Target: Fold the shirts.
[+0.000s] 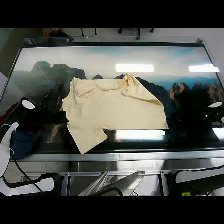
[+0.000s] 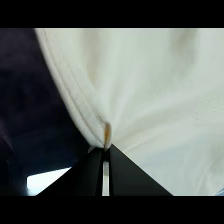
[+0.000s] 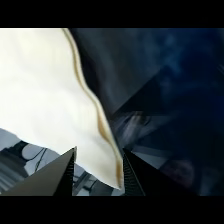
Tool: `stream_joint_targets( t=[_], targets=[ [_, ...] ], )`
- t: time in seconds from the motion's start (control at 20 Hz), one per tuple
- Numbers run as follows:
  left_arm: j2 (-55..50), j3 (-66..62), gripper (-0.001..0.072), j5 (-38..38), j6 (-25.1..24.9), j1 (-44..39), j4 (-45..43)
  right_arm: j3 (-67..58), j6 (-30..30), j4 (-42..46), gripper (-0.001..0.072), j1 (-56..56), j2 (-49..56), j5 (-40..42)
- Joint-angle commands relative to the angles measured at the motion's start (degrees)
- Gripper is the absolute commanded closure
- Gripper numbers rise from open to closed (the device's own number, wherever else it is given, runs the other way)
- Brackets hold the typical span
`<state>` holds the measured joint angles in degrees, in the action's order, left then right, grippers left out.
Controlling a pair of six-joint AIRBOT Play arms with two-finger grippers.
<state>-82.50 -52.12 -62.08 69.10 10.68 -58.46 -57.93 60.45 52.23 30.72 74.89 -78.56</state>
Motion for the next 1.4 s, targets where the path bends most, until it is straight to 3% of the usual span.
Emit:
stream_joint_targets(
  t=[0.0,0.2,0.25,0.35,0.4,0.7,0.9,1.0,1.15,1.25,1.35],
  targets=[
    [0.0,0.0,0.0685,-0.1,-0.1,0.0,0.0,1.9,-1.8,-0.6,0.0351,-2.0,1.2,1.2],
    [0.1,-0.1,0.0685,-0.3,-0.1,0.0,0.1,2.9,-3.2,-2.6,0.0375,-4.8,1.2,1.8],
    [0.1,-0.2,0.0685,-0.5,-0.1,0.0,0.1,2.7,-4.2,-4.3,0.0531,-4.7,1.1,1.6],
    [0.1,-1.5,0.0685,-1.7,-0.1,0.0,0.1,1.9,-4.8,-6.5,0.0609,-4.6,0.6,1.6],
    [0.1,-2.8,0.0685,-2.9,-0.1,0.0,0.2,1.0,-4.8,-7.6,0.0690,-4.6,0.0,1.6],
    [10.2,-15.7,0.0687,-9.1,-0.7,0.0,11.0,-9.7,-9.1,-25.0,0.0692,-4.5,-11.5,-2.1],
    [25.7,-37.3,0.0687,-6.8,-1.2,0.3,19.3,-29.4,-12.1,-39.7,0.0692,-2.3,-23.5,-0.8],
    [32.1,-51.0,0.0687,-0.1,-1.1,0.3,15.8,-40.5,-12.7,-40.2,0.0690,-0.8,-28.9,4.3],
    [38.6,-67.5,0.0687,7.5,3.5,3.3,3.2,-54.1,-12.7,-33.3,0.0691,0.9,-34.5,14.1],
    [41.2,-71.3,0.0687,8.1,4.9,4.4,-6.0,-59.2,-12.7,-28.7,0.0692,0.9,-36.1,18.4],
    [42.6,-69.6,0.0687,7.0,4.9,4.3,-9.1,-60.5,-12.7,-27.2,0.0692,0.9,-35.8,18.5]
  ],
)
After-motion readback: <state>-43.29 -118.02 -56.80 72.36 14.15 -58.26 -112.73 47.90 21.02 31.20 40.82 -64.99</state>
